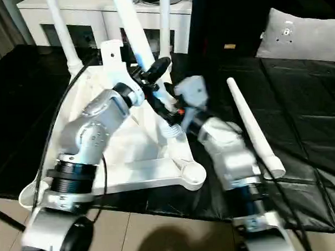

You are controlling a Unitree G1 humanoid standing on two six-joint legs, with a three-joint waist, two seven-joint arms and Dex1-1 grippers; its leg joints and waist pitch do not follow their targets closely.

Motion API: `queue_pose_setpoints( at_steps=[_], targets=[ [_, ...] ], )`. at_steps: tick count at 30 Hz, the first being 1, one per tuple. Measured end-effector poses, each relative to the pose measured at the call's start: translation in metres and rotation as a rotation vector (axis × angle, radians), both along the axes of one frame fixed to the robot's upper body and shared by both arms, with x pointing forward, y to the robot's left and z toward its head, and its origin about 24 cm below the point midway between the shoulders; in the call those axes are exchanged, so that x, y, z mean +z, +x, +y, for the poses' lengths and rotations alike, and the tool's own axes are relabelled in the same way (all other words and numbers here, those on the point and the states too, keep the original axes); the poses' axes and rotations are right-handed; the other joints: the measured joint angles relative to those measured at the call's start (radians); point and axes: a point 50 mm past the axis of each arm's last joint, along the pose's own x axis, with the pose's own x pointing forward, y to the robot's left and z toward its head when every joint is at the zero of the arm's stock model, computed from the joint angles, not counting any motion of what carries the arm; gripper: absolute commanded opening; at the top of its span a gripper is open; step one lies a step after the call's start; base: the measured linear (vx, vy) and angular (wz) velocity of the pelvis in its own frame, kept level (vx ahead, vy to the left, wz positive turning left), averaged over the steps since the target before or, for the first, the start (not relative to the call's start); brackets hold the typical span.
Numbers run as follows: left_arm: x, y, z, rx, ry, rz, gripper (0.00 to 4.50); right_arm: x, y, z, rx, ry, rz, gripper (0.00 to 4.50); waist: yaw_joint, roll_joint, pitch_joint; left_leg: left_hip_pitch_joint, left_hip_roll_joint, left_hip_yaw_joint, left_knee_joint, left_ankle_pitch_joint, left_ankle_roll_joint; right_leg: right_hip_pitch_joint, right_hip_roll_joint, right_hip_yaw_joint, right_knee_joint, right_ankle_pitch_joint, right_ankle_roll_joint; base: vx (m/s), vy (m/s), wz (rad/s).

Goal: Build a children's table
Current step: Pick table leg

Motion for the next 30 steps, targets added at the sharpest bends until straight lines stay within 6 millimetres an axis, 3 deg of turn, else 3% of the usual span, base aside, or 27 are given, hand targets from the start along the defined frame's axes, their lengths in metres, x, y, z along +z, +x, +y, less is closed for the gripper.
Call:
queue_pose_setpoints(
  at_steps=[6, 14, 22, 30],
  targets=[
    [-0.005, -0.001, 0.01, -0.153, 0.039, 0.007, 1.86, 0.004, -0.007, -0.016, 0.143, -0.006, 0.08, 3.79, 0.001, 0.0, 0.0, 0.0, 0.0, 0.0, 0.001, 0.001, 0.001, 0.0, 0.0, 0.0, 0.0, 0.0, 0.002, 0.0, 0.0, 0.0],
    [0.009, -0.026, 0.004, -0.609, 0.015, -0.111, 1.86, -0.005, -0.021, -0.025, 0.388, -0.038, 0.265, 3.94, 0.004, -0.003, 0.001, 0.0, 0.0, 0.001, 0.002, 0.003, 0.001, 0.001, -0.001, 0.001, 0.0, 0.001, 0.003, 0.0, 0.0, 0.0],
    [0.018, -0.042, -0.003, -0.81, -0.009, -0.194, 1.86, -0.003, -0.034, -0.018, 0.541, 0.018, 0.302, 3.19, 0.003, -0.003, 0.001, 0.001, 0.001, 0.002, 0.002, 0.004, -0.001, 0.001, -0.001, 0.0, 0.0, 0.002, 0.003, 0.0, 0.0, 0.0],
    [0.018, -0.045, -0.004, -0.858, -0.006, -0.207, 1.86, -0.004, -0.039, -0.015, 0.612, 0.043, 0.342, 2.47, 0.003, -0.003, 0.001, 0.001, 0.0, 0.002, 0.002, 0.005, -0.001, 0.002, -0.001, 0.0, 0.0, 0.003, 0.003, 0.0, 0.0, 0.0]
  ],
)
